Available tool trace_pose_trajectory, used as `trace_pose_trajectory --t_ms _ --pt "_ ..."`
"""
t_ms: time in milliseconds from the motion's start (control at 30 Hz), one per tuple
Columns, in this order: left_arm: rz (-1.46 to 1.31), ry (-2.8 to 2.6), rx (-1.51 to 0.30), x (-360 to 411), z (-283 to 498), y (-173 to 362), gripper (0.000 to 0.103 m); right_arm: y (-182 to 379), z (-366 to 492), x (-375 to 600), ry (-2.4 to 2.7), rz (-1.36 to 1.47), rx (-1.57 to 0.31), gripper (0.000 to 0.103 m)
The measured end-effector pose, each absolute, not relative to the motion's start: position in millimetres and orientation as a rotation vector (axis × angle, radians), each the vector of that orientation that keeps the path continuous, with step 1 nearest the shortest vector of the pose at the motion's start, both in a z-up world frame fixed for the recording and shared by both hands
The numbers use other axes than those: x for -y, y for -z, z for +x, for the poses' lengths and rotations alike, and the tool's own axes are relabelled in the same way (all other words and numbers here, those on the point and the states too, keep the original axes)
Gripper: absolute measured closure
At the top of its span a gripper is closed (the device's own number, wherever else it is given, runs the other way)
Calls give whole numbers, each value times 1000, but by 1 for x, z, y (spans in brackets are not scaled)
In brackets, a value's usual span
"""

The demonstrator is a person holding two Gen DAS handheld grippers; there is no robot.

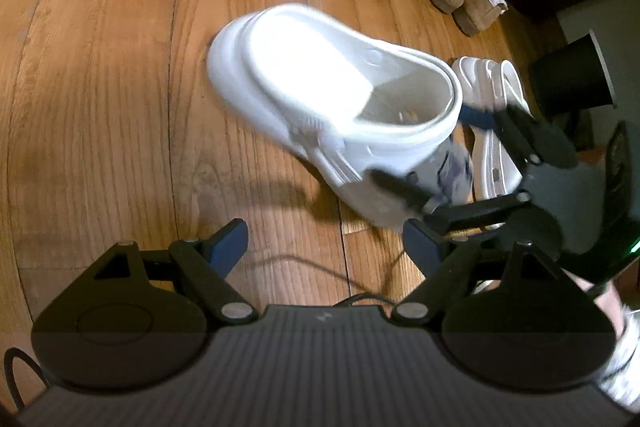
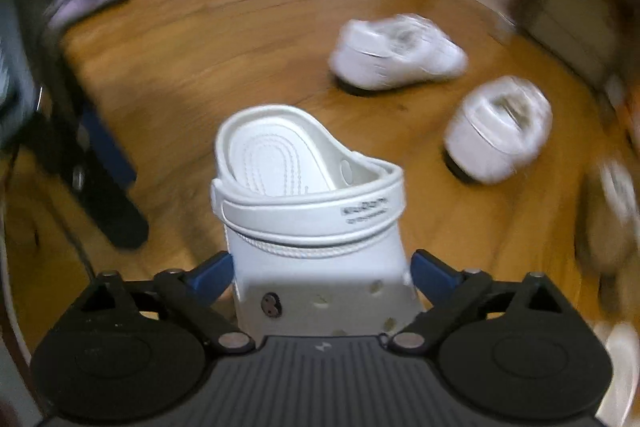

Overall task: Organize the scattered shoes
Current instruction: 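Carry the Croc with the right gripper and set it beside the other Croc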

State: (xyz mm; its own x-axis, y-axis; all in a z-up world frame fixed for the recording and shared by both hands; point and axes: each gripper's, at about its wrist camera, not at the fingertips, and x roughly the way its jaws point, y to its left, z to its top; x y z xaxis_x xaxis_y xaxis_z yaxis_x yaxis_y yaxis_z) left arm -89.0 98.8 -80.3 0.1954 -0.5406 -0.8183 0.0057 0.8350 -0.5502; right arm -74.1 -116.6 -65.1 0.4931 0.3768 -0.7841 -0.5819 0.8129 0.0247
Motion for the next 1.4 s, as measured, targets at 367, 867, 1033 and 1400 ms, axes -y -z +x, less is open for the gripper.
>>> trace_pose_trajectory --t_ms 367,867,1033,1400 --pt "-502 365 -1309 -108 -84 76 18 67 -92 120 -643 -248 -818 5" --pt "-517 353 -1311 -109 -86 79 12 99 -86 106 -473 -158 -837 9" --pt "-561 360 -1300 -114 -85 77 12 79 -98 139 -352 -147 -796 9" --pt "-541 403 -1320 -102 -90 74 12 64 -98 206 -69 -85 -799 4"
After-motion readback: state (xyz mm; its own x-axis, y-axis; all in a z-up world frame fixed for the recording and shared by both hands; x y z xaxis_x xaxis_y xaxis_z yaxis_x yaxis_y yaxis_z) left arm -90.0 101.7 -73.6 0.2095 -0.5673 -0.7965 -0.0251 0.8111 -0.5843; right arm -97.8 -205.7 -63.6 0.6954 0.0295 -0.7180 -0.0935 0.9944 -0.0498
